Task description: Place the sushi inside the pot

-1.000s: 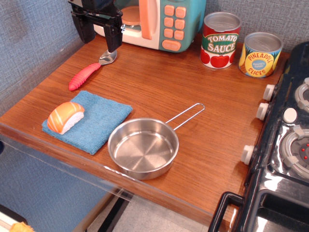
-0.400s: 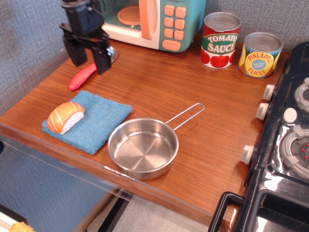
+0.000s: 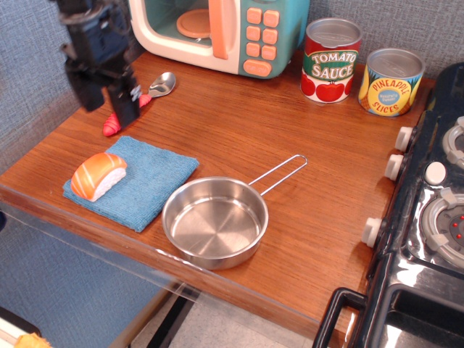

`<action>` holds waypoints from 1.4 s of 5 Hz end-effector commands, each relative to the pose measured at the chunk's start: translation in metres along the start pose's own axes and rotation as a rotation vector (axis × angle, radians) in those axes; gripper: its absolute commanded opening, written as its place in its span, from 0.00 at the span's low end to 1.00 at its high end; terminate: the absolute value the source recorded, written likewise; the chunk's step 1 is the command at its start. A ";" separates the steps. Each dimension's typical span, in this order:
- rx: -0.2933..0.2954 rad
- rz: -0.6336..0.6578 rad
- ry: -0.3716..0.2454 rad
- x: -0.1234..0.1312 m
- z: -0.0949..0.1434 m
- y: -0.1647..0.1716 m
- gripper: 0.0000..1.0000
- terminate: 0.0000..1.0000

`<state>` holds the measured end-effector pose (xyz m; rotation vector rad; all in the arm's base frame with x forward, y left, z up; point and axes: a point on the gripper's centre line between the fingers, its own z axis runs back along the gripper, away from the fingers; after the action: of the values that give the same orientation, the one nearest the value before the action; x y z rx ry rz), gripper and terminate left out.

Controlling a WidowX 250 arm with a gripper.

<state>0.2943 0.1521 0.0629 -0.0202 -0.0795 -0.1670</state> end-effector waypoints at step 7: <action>-0.015 -0.238 -0.096 -0.008 0.025 -0.111 0.00 0.00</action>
<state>0.2653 0.0343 0.0736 -0.0635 -0.1266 -0.4133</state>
